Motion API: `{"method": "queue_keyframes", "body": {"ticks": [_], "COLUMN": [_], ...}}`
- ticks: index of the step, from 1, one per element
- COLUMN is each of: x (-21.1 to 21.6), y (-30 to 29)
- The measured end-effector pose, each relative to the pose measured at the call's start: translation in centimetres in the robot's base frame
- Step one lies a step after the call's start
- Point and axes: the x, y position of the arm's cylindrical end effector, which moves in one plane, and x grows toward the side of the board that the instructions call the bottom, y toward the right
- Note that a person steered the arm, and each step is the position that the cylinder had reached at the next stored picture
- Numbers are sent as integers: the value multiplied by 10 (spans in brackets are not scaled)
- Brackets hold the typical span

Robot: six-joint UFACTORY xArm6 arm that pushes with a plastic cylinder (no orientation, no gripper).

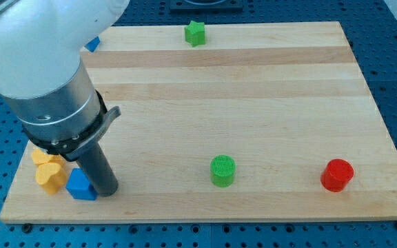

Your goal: Move your arm closer to the blue triangle

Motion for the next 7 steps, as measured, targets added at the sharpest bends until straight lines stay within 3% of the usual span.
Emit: {"method": "queue_keyframes", "body": {"ticks": [3, 4, 7], "x": [0, -31, -219], "y": [-29, -3, 23]}}
